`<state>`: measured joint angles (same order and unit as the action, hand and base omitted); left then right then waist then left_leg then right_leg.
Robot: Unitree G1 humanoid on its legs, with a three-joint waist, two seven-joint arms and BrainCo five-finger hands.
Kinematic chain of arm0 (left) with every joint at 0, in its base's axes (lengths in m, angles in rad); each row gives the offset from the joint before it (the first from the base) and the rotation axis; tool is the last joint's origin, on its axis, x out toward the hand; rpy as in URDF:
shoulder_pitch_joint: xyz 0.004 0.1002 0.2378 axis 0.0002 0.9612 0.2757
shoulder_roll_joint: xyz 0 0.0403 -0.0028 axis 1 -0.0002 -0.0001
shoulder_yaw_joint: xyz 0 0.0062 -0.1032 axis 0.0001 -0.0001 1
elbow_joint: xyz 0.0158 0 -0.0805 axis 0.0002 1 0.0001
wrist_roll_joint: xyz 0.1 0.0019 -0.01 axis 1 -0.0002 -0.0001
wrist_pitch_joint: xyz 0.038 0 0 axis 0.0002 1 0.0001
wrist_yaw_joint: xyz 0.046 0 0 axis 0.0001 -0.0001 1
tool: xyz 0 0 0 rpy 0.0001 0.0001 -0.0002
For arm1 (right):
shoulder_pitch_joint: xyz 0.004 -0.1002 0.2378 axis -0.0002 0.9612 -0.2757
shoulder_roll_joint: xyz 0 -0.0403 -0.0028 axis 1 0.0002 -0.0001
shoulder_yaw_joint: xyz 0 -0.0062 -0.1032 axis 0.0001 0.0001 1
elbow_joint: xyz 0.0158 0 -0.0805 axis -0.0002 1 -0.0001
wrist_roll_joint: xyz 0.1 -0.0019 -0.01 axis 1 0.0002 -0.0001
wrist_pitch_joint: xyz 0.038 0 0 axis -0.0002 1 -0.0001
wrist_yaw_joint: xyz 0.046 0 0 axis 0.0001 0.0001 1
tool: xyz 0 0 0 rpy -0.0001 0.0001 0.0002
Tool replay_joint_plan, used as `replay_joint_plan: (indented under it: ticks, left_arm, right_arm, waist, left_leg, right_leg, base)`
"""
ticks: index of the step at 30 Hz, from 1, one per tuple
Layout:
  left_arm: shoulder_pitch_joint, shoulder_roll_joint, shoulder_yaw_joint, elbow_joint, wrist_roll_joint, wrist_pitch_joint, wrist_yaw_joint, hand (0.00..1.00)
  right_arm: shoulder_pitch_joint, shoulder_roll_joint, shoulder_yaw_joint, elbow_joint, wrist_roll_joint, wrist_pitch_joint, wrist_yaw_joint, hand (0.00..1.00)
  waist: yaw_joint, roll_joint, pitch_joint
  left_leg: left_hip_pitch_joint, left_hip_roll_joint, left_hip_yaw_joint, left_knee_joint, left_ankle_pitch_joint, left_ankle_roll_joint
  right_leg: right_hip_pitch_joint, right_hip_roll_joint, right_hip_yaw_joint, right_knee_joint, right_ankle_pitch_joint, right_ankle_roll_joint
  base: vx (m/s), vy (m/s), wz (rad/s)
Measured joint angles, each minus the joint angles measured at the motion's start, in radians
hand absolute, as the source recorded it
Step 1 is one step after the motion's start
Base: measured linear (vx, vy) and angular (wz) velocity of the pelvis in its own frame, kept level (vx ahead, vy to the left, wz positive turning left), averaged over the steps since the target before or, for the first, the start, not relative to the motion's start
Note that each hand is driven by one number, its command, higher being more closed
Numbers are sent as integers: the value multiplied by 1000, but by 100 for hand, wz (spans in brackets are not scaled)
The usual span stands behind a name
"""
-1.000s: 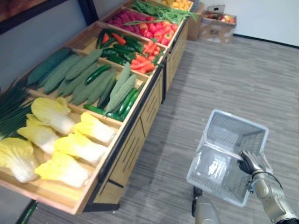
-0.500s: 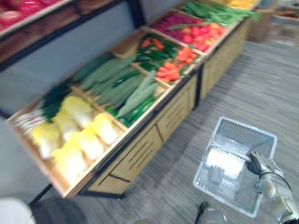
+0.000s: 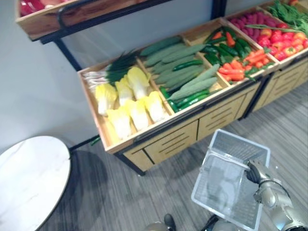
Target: Pick vegetable in the basket
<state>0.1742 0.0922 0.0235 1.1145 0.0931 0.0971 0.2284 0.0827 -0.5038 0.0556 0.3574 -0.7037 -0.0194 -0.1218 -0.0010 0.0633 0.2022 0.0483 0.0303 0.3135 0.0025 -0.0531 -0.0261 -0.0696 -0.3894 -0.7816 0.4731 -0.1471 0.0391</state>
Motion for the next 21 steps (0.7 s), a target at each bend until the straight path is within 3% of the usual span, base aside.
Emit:
replay_joint_plan:
  ticks: [1, 2, 3, 4, 5, 7, 9, 10, 11, 12, 13, 21]
  left_arm:
    - [1, 8, -12, 0, 0, 0, 0, 0]
    - [7, 24, -30, -1, 2, -1, -1, 0]
    - [10, 31, -33, -1, 2, -1, -2, 0]
    - [16, 43, -34, 0, 2, 0, -2, 0]
    - [14, 54, -38, -3, 2, 0, -2, 0]
    - [8, 66, -38, -3, 2, 0, 1, 0]
    - [-25, 74, -36, -2, 2, 0, 5, 0]
    - [-65, 74, -36, -8, 2, -2, 5, 0]
    - [-72, 69, -33, -12, 7, -5, 4, 0]
    - [-73, 61, -25, -13, 9, -7, 5, 0]
    - [-67, 49, -17, -20, 37, -9, 2, 0]
    - [-66, 49, -8, -20, 33, -9, 3, 0]
  right_arm:
    - [0, 8, -17, 12, -4, 5, -1, 100]
    - [-1, 19, -27, 13, -4, 11, -1, 100]
    - [-1, 23, -26, 13, -4, 12, 0, 100]
    - [-1, 42, -20, 13, -4, 12, 1, 100]
    - [-2, 69, -7, 13, -4, 12, -1, 100]
    - [3, 102, 10, 16, -4, 5, 2, 100]
    - [0, 118, 10, 16, -3, 4, 1, 100]
    - [-15, 118, -2, 19, -3, 13, 1, 100]
    - [-27, 118, -6, 26, -3, 27, 1, 100]
    - [-32, 116, -10, 36, -2, 38, 1, 100]
    - [3, 95, -19, 51, 51, 31, 0, 100]
    - [11, 98, -18, 51, 56, 30, 0, 100]
  waist:
    - [-2, -8, 1]
    - [-5, -28, 0]
    - [1, -38, 0]
    - [4, -54, 2]
    - [-4, -48, 3]
    - [-16, -74, 3]
    - [-22, -81, 8]
    - [-19, -83, 22]
    - [-21, -68, 36]
    - [-23, -46, 37]
    - [-22, -21, 21]
    - [-19, -21, 19]
  left_leg:
    - [19, -11, -19, -14, 2, 0]
    - [33, -15, -26, -15, 3, 0]
    - [37, -13, -28, -14, 3, 0]
    - [42, 1, -39, -12, 3, 0]
    - [38, 21, -62, -14, 6, 4]
    - [4, 49, -94, -8, 9, -1]
    - [-61, 67, -149, 1, 56, -24]
    - [-97, 67, -161, -7, 90, -40]
    - [-98, 69, -163, -16, 103, -47]
    - [-96, 74, -165, -19, 107, -51]
    - [-95, 85, -182, -94, 177, -75]
    - [-96, 96, -182, -87, 180, -71]
  right_leg:
    - [-7, -37, 16, 75, 3, 2]
    - [-44, -70, 90, 180, 24, -24]
    - [-73, -69, 152, 219, 44, -44]
    - [-121, -41, 277, 266, 91, -37]
    - [-150, 14, 381, 272, 107, -27]
    - [-141, 97, 493, 178, 71, -17]
    - [-93, 180, 580, -20, 20, 9]
    - [-56, 201, 589, -131, -5, 49]
    - [-45, 206, 579, -155, -16, 65]
    - [-35, 215, 570, -166, -17, 66]
    - [-50, 223, 540, -156, -23, 61]
    - [-39, 241, 543, -180, -17, 63]
  base:
    - [24, 45, 63]
    - [15, 36, 47]
    - [25, 5, 29]
    - [31, -64, 21]
    - [37, -92, 25]
    - [61, -146, 40]
    - [87, -234, 49]
    - [85, -286, 33]
    - [73, -241, 22]
    - [29, -97, 9]
    - [16, -36, 6]
    - [1, 0, 0]
